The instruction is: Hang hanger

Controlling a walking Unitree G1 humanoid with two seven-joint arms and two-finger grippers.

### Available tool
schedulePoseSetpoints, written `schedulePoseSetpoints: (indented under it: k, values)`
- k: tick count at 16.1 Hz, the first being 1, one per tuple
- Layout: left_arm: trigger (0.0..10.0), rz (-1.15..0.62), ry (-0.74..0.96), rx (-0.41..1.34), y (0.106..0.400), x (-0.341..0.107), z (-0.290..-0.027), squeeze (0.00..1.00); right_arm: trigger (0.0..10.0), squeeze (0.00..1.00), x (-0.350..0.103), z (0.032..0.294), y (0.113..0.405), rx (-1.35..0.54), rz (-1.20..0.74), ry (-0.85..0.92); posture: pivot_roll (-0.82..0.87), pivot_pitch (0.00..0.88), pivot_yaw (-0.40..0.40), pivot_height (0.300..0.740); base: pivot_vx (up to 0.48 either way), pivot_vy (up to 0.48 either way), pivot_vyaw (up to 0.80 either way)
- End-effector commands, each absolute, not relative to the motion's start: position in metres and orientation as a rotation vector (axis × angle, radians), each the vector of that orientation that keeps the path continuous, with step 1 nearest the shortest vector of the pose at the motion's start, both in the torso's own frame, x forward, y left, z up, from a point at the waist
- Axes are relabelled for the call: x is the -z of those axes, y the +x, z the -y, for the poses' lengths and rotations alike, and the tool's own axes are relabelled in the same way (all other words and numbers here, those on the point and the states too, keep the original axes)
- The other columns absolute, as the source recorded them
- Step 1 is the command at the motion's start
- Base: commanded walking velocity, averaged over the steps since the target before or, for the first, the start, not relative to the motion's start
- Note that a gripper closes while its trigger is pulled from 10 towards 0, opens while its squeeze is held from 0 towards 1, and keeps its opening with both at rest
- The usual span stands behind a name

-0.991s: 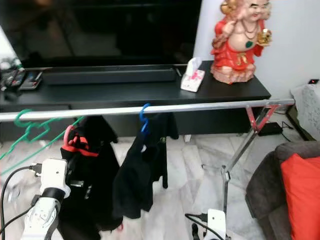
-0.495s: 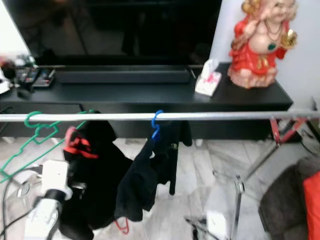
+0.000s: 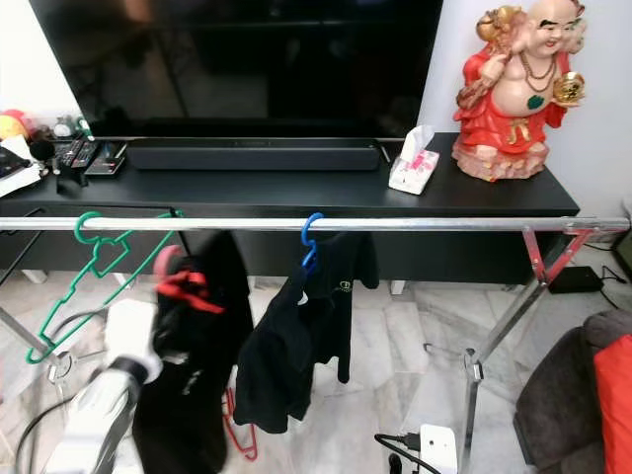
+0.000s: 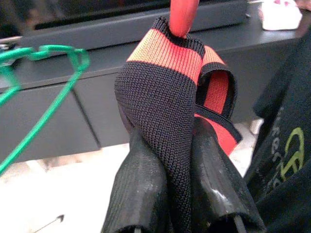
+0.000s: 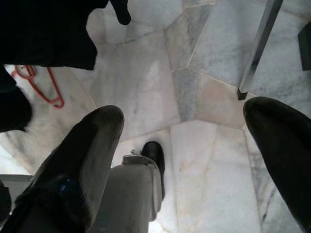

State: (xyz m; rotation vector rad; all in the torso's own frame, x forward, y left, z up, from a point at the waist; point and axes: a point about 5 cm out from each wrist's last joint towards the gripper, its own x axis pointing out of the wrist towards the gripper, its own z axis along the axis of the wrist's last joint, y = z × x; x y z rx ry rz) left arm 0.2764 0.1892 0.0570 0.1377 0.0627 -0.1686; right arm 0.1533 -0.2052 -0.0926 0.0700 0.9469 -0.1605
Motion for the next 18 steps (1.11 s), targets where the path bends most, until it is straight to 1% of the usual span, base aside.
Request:
schedulePoseSetpoints:
  k: [1,5,8,9,10,12,13,18]
  values:
    - [10.0,-0.038,0.144,0.169,0.289,-0.065,-0.190,0.00,10.0,0.00,0.093,0.202,0.155,0.164,-0.946,0.086,-0.11,0.000,0.032,0.740,0.000,0.000,0.00]
    - [10.0,-0.020,0.081,0.145,0.302,-0.073,-0.193,0.00,10.0,0.00,0.094,0.188,0.157,0.160,-0.954,0.098,-0.12,0.000,0.039,0.740,0.000,0.000,0.00]
    - [10.0,-0.033,0.080,0.153,0.308,-0.072,-0.191,0.00,10.0,0.00,0.094,0.185,0.158,0.156,-0.957,0.095,-0.11,0.000,0.036,0.740,0.000,0.000,0.00]
    - [10.0,-0.053,0.074,0.121,0.313,-0.072,-0.193,0.00,10.0,0.00,0.094,0.184,0.158,0.158,-0.957,0.097,-0.11,0.000,0.038,0.740,0.000,0.000,0.00]
    - [10.0,-0.063,0.102,0.121,0.317,-0.073,-0.192,0.00,10.0,0.00,0.094,0.183,0.158,0.157,-0.958,0.098,-0.11,0.000,0.040,0.740,0.000,0.000,0.00]
    - [10.0,-0.041,0.077,0.109,0.324,-0.079,-0.189,0.00,10.0,0.00,0.096,0.190,0.150,0.165,-0.967,0.099,-0.11,0.000,0.038,0.740,0.000,0.000,0.00]
    - [10.0,-0.039,0.092,0.111,0.328,-0.082,-0.185,0.00,10.0,0.00,0.097,0.200,0.143,0.178,-0.974,0.097,-0.11,0.000,0.038,0.740,0.000,0.000,0.00]
    - [10.0,-0.058,0.138,0.078,0.341,-0.086,-0.178,0.00,10.0,0.00,0.096,0.214,0.139,0.188,-0.972,0.095,-0.11,0.000,0.032,0.740,0.000,0.000,0.00]
